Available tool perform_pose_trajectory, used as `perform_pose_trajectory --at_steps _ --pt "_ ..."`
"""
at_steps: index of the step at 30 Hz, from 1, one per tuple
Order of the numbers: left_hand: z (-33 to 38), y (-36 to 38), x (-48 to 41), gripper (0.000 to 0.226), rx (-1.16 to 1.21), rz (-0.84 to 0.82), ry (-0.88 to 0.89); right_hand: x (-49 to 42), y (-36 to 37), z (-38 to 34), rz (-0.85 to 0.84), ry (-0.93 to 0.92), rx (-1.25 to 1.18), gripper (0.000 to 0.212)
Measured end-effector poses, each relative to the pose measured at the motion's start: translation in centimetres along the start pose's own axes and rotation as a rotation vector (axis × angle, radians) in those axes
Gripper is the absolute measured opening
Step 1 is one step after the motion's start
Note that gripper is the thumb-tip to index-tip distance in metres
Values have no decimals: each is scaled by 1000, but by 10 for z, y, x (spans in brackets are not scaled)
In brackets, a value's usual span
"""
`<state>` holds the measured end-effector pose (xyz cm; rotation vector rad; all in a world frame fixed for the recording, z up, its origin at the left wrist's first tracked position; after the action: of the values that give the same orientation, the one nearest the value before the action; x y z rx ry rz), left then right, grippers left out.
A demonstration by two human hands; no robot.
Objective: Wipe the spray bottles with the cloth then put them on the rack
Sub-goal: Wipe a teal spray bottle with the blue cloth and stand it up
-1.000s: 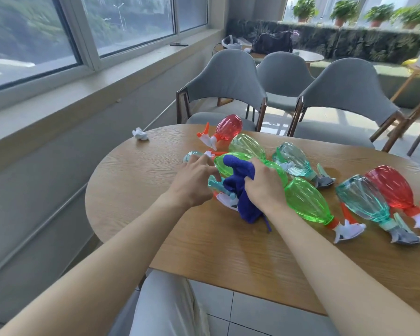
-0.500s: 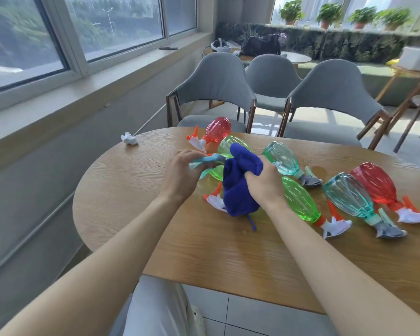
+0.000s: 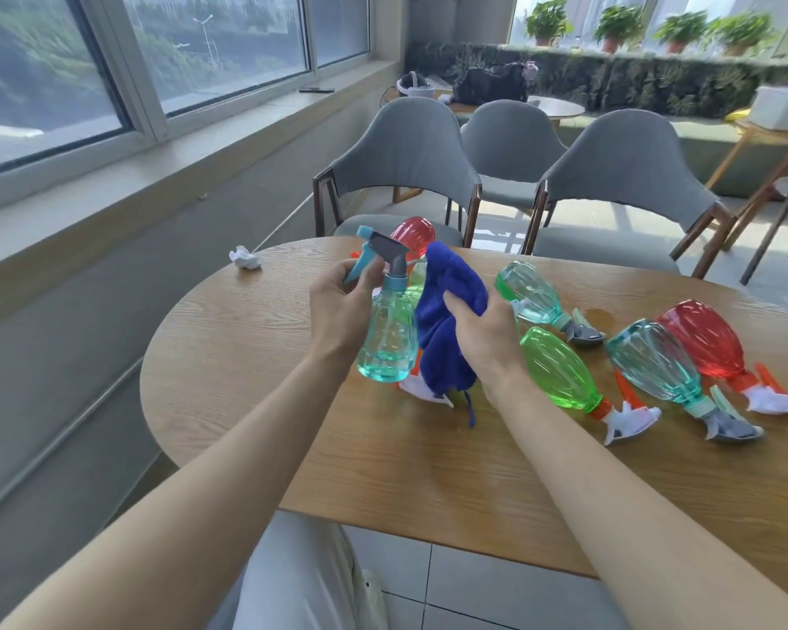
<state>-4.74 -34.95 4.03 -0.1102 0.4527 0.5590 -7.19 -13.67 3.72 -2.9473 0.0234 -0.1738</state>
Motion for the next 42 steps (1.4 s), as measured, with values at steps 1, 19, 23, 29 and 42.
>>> perform_pose_trajectory --at_steps 1,19,23,29,42 --pt "4 5 0 17 12 -11 12 2 6 0 -42 25 -49 5" --pt "6 30 2 33 287 34 -181 29 25 -13 -363 -50 -56 25" --pt "5 25 -3 43 150 108 -194 35 28 -21 -261 -211 54 29" --pt "10 20 -1 35 80 141 -166 20 39 -6 -303 17 16 56" --pt "-14 -5 9 38 18 303 -299 17 48 -8 -277 -137 264 39"
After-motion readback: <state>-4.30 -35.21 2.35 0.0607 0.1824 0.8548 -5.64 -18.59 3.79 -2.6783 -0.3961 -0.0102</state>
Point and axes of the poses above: each hand's wrist, its own x-axis away from the middle knuckle, its own y-axis out of the palm, z = x × y, the point moved 8 cm from there along -x, towards the middle knuckle, and after that the axes turned 13 degrees about y, right-handed, at the moved point
